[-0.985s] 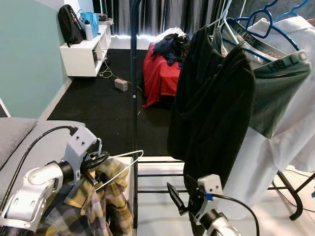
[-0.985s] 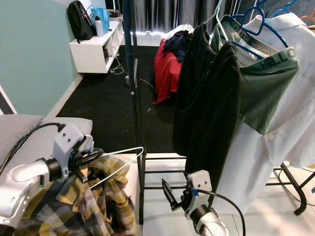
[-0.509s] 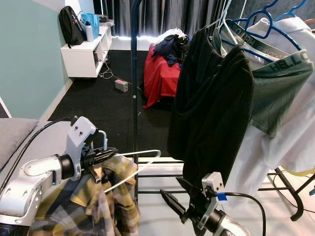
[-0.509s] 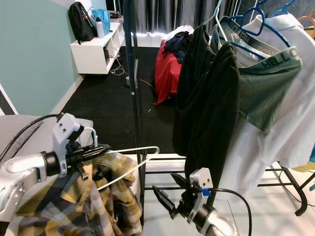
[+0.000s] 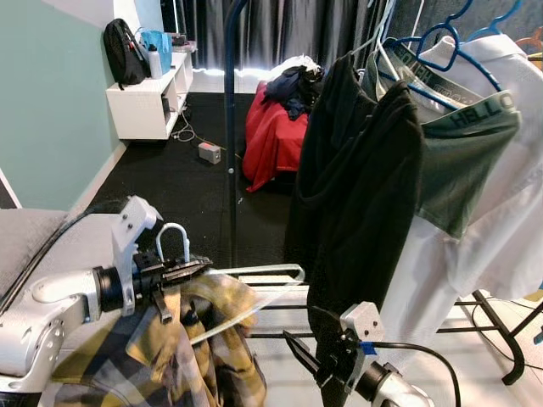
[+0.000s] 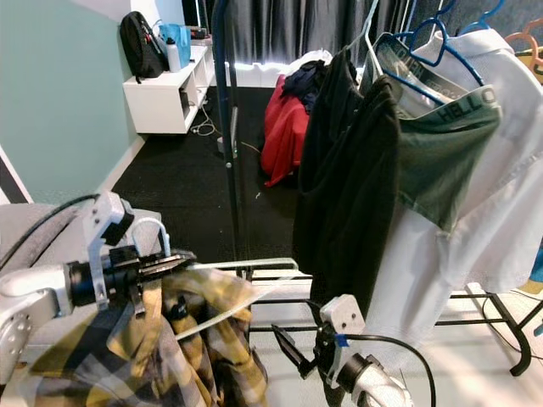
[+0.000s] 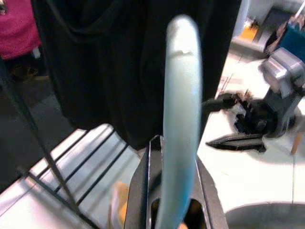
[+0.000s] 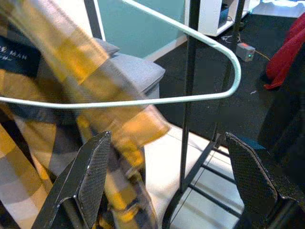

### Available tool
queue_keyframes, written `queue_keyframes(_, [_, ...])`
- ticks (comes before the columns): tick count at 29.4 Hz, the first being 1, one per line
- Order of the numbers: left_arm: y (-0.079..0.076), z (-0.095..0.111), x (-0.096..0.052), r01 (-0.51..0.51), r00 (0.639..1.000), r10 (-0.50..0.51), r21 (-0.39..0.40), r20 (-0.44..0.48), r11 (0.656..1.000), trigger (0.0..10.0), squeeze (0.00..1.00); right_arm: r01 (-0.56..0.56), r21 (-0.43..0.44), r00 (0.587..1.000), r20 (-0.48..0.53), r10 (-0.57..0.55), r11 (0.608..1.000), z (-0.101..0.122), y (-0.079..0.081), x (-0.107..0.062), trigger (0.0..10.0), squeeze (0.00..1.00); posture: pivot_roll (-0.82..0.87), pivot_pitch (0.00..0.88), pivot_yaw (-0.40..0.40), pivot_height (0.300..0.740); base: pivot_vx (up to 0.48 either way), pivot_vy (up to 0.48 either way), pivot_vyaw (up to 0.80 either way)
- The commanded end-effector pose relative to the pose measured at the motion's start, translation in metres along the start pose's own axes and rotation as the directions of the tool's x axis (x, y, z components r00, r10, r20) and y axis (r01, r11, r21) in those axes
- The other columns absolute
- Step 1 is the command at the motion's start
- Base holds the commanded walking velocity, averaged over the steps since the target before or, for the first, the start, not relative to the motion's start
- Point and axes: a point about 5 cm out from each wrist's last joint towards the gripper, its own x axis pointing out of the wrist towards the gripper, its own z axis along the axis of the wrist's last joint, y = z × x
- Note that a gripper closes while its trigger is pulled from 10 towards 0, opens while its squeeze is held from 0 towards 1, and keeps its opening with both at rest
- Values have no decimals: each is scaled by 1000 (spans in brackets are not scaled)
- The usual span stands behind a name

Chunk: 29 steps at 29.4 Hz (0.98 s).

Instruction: Hang hanger

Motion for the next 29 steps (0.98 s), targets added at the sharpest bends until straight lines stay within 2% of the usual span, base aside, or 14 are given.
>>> queue_keyframes(1, [5, 5, -10, -7, 1000, 7, 2, 14, 1000, 10000, 0, 14, 44, 999, 35, -15, 999, 3, -2, -4, 10000, 0, 28, 60, -18, 740, 0, 0, 0])
queue_keyframes(3, [13, 5, -20, -6, 1000, 7, -41, 16, 999, 10000, 0, -57, 113, 998, 48, 52, 992, 4, 1, -9, 10000, 0, 34, 111, -27, 740, 0, 0, 0])
queue_keyframes(4, [16, 5, -24, 5, 1000, -4, -67, 22, 998, 10000, 0, -97, 152, 995, 46, 91, 984, 2, 4, -11, 10000, 0, 39, 118, -31, 740, 0, 0, 0])
queue_keyframes(5, [16, 5, -24, 5, 1000, -4, -67, 22, 998, 10000, 0, -97, 152, 995, 46, 91, 984, 2, 4, -11, 10000, 0, 39, 118, -31, 740, 0, 0, 0])
queue_keyframes(6, [21, 10, -27, 2, 999, 2, -82, 42, 997, 10000, 0, -143, 210, 990, 49, 136, 967, 2, 6, -15, 10000, 0, 45, 122, -33, 740, 0, 0, 0])
queue_keyframes(9, [23, 12, -27, 0, 999, 4, -91, 46, 996, 10000, 0, -148, 227, 989, 56, 139, 963, 3, 5, -16, 10000, 0, 45, 127, -36, 740, 0, 0, 0])
queue_keyframes(11, [24, 12, -27, 0, 999, 4, -93, 45, 996, 10000, 0, -147, 226, 989, 56, 138, 963, 4, 5, -16, 10000, 0, 45, 127, -36, 740, 0, 0, 0])
queue_keyframes(15, [35, 18, -20, -47, 995, 56, -108, 86, 993, 10000, 0, -251, 181, 968, 18, 252, 951, 3, 11, -23, 10000, 0, 45, 150, -49, 740, 0, 0, 0])
queue_keyframes(19, [38, 19, -18, -48, 993, 61, -124, 101, 991, 10000, 0, -260, 176, 965, 12, 262, 949, 3, 10, -24, 10000, 0, 40, 159, -47, 740, 0, 0, 0])
queue_keyframes(22, [42, 23, -18, -50, 988, 70, -143, 140, 988, 10000, 0, -243, 154, 970, 10, 244, 958, 4, 7, -26, 10000, 0, 40, 159, -47, 740, 0, 0, 0])
queue_keyframes(24, [51, 31, -19, -91, 975, 120, -158, 186, 983, 10000, 0, -215, 142, 977, 39, 211, 966, 10, 4, -24, 10000, 0, 36, 172, -42, 740, 0, 0, 0])
queue_keyframes(26, [53, 33, -19, -87, 974, 118, -160, 196, 983, 10000, 0, -207, 140, 978, 49, 202, 968, 13, 4, -24, 10000, 0, 36, 174, -40, 740, 0, 0, 0])
queue_keyframes(28, [50, 36, -22, -23, 977, 61, -185, 205, 982, 10000, 0, -139, 116, 989, 60, 132, 983, 13, -3, -23, 10000, 0, 36, 180, -40, 740, 0, 0, 0])
queue_keyframes(29, [50, 36, -22, -23, 977, 61, -185, 205, 982, 10000, 0, -139, 116, 989, 60, 132, 983, 13, -3, -23, 10000, 0, 36, 180, -40, 740, 0, 0, 0])
